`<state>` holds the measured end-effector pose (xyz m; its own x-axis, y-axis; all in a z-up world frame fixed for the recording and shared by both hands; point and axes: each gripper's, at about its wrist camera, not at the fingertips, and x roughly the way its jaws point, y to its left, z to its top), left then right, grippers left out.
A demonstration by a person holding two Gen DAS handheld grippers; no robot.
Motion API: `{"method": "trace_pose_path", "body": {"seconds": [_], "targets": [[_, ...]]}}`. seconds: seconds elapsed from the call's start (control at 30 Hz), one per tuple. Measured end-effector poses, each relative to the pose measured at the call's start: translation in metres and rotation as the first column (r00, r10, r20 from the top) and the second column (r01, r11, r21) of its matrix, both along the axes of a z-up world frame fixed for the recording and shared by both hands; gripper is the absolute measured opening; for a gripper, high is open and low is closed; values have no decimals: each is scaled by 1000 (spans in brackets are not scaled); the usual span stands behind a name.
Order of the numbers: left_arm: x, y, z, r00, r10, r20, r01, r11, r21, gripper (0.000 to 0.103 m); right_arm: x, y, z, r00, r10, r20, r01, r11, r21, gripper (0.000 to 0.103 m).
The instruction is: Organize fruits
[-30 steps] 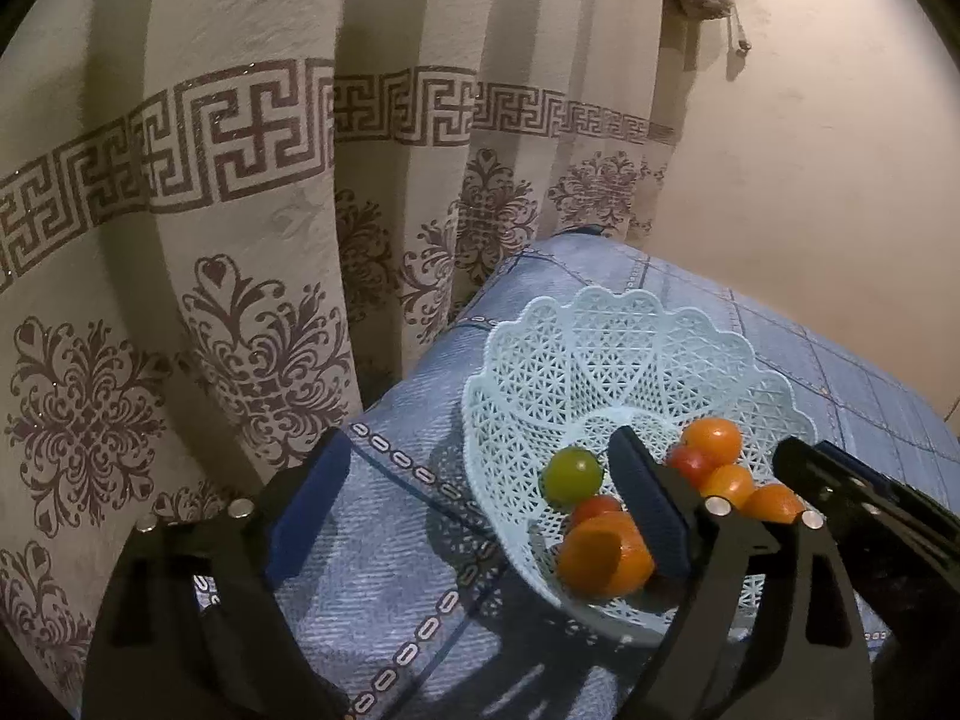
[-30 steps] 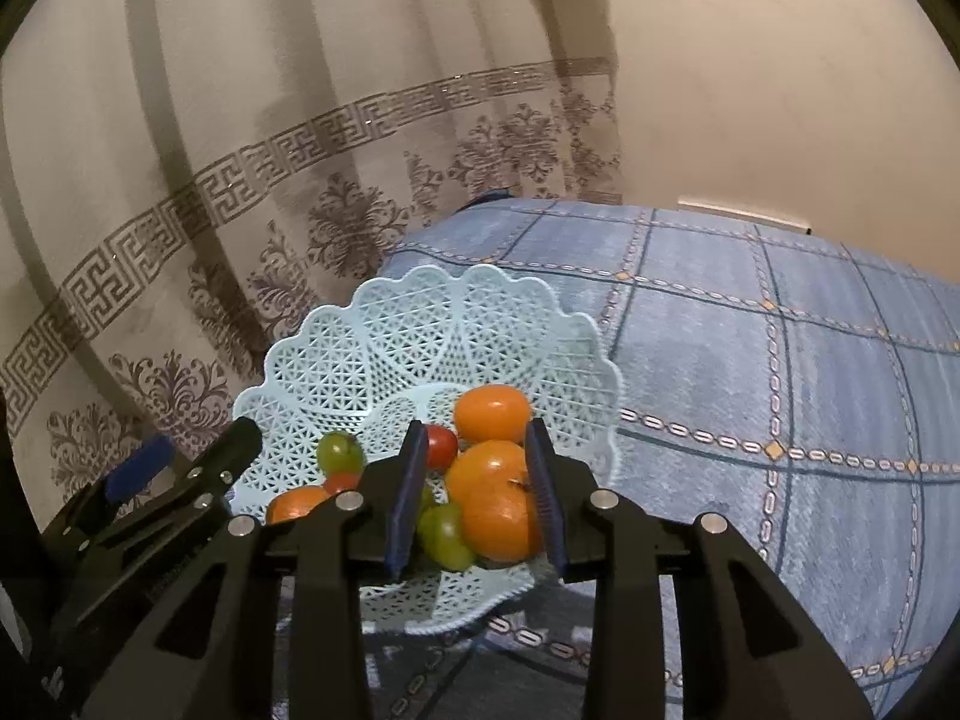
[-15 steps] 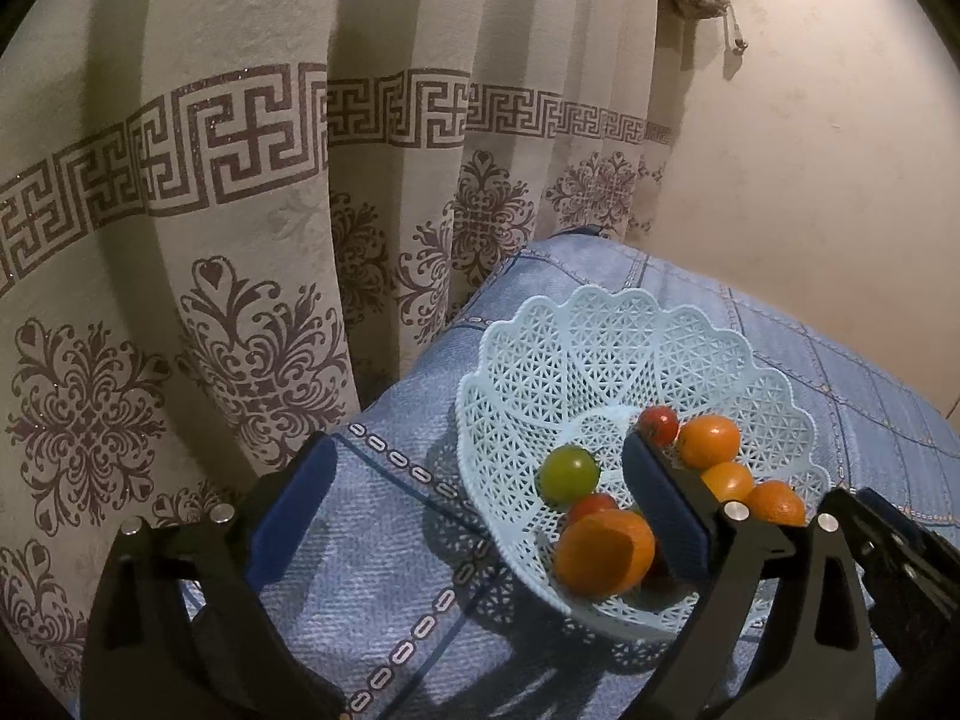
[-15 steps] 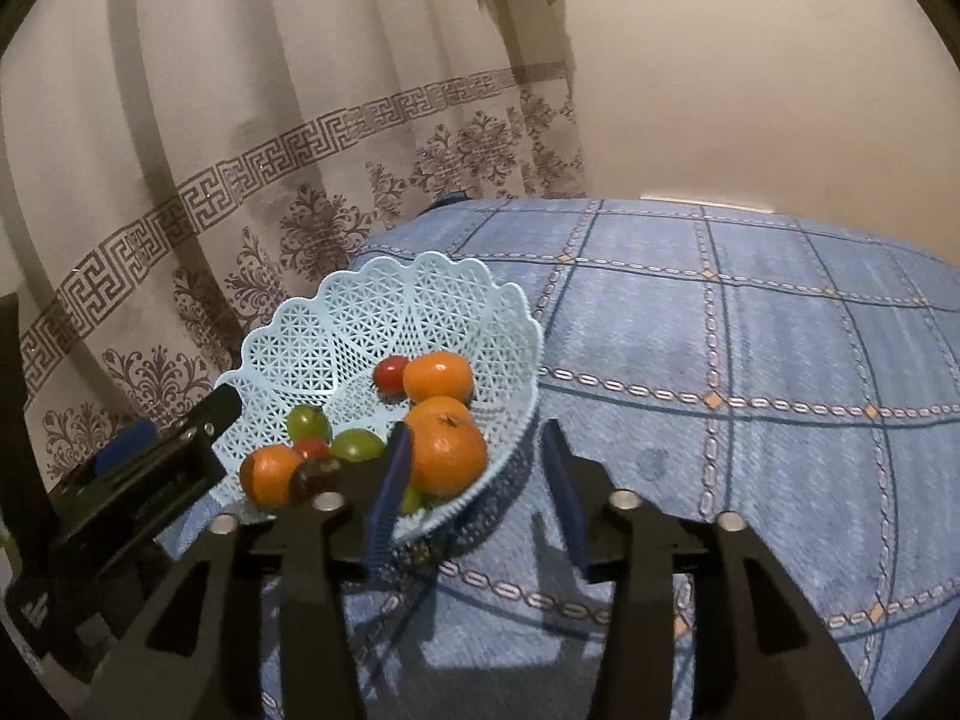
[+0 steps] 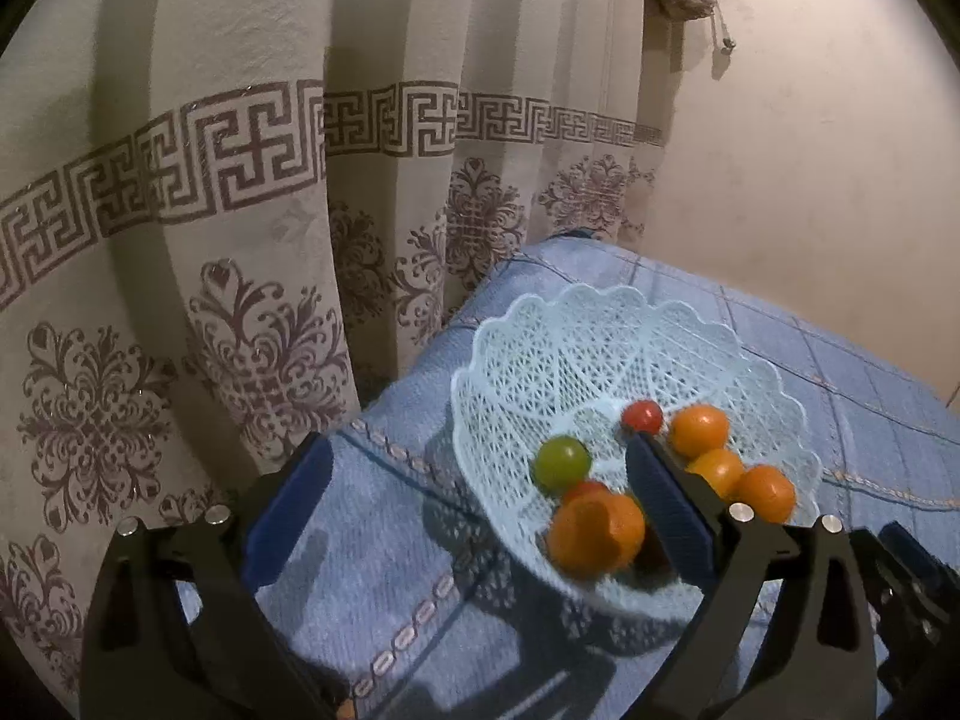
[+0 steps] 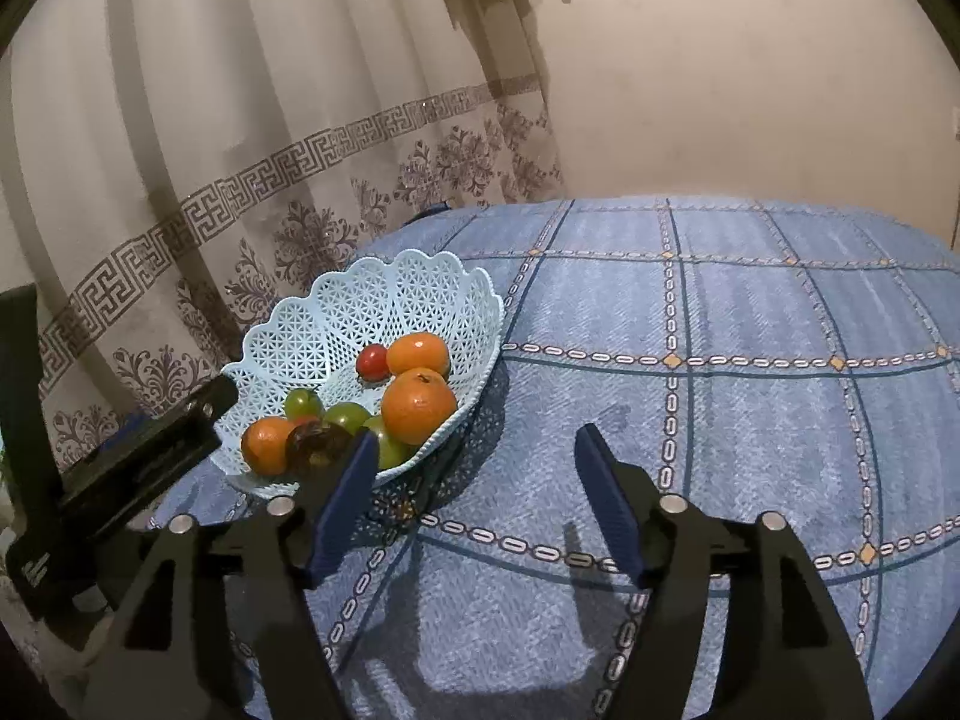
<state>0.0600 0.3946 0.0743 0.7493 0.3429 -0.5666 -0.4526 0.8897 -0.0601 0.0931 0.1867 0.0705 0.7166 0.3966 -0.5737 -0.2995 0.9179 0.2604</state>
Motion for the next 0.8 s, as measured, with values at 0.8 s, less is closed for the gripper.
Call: {"method": "trace_pose_path", "body": {"seconds": [0.8], "targets": [[-36, -18, -2, 992, -112, -49, 117, 986, 116, 100, -20, 10, 3, 993, 45, 105, -32, 992, -121, 98]]}}
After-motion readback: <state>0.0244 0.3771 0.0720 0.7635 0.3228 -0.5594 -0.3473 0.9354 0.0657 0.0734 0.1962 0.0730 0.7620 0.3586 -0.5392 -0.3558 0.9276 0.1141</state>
